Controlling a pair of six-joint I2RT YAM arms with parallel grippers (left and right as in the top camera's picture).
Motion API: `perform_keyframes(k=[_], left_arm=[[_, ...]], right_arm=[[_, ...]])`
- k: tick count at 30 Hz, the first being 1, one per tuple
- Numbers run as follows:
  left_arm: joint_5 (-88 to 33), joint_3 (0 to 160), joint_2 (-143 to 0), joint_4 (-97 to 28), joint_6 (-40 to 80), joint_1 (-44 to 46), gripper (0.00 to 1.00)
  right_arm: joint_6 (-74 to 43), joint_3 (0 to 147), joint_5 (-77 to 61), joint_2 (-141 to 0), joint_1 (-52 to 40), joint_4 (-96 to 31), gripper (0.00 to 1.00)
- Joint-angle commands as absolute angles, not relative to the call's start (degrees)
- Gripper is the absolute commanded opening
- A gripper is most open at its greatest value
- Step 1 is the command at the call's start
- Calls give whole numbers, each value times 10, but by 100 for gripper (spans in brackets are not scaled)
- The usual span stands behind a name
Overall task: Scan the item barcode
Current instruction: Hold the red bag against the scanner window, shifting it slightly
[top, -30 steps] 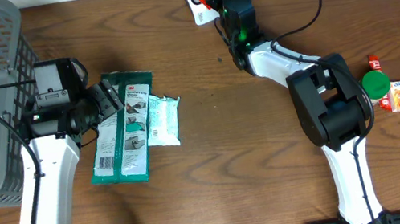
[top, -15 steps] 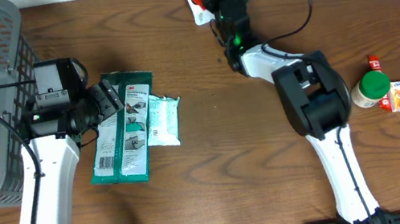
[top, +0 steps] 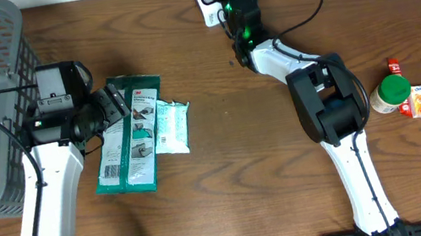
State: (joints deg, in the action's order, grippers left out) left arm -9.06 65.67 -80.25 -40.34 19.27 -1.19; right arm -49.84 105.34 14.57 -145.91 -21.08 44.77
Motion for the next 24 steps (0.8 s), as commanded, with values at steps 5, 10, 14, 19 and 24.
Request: perform_keyframes(k=[5,10,14,19,24], left_arm=[[-90,665,-797,-405,187,-14,81],[-90,665,-797,-405,187,-14,81],[-90,665,-797,-405,187,-14,81],[-90,665,-797,-405,187,-14,81],[-90,665,-797,-405,187,-14,81]], right_arm=[[-512,1081,148,-1456,-200,384,1],[-509,1080,147,-1456,-193,302,1],[-509,1080,146,-1456,-192,325,1],[-496,1081,122,-1454,-192,396,1],[-477,1081,99,-1426,-191,402,1]])
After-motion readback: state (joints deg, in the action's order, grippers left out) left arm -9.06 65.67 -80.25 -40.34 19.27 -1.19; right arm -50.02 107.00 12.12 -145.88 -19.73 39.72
